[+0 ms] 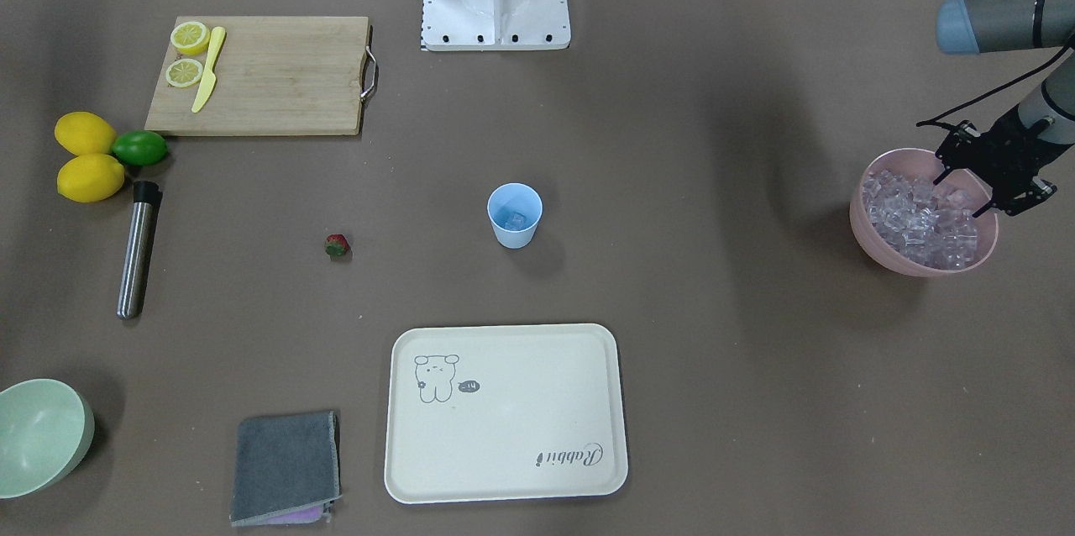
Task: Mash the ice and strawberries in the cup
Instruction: 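Grasp another ice cube from the pink bowl with the left gripper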
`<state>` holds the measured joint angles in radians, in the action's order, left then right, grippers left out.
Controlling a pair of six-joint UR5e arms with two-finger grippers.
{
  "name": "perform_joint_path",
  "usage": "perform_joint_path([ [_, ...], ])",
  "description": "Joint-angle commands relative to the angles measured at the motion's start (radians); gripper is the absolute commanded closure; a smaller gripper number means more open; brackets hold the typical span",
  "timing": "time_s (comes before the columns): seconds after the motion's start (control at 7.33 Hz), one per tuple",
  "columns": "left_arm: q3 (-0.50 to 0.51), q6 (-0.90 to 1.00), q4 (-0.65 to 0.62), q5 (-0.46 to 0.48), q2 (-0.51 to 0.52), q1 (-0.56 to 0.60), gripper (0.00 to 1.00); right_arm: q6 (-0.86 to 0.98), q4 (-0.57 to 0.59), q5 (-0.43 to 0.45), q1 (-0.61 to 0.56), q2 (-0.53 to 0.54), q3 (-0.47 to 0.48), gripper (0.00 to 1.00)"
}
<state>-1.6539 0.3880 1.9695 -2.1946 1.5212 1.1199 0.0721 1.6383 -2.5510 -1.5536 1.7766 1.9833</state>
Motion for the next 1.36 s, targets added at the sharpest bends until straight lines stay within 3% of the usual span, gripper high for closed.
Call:
perform_joint_path([
  [0.0, 0.003, 0.006, 0.000, 0.001, -0.001, 0.000, 0.31, 0.000, 0.000, -0.001, 0.000, 0.000, 0.000, 0.00],
  [0.41, 0.032, 0.035, 0.000, 0.003, 0.011, 0.000, 0.37, 0.000, 0.000, -0.002, 0.000, -0.002, 0.002, 0.00],
  [0.55, 0.037, 0.043, 0.000, 0.001, 0.014, 0.004, 0.63, 0.000, 0.000, -0.002, 0.001, -0.003, 0.002, 0.00],
  [0.68, 0.036, 0.045, -0.001, 0.000, 0.014, 0.008, 1.00, 0.000, 0.002, -0.003, 0.000, -0.003, 0.006, 0.00],
  [1.23, 0.023, 0.043, -0.030, -0.074, 0.031, 0.073, 1.00, -0.003, 0.002, -0.025, 0.001, -0.002, 0.006, 0.00],
])
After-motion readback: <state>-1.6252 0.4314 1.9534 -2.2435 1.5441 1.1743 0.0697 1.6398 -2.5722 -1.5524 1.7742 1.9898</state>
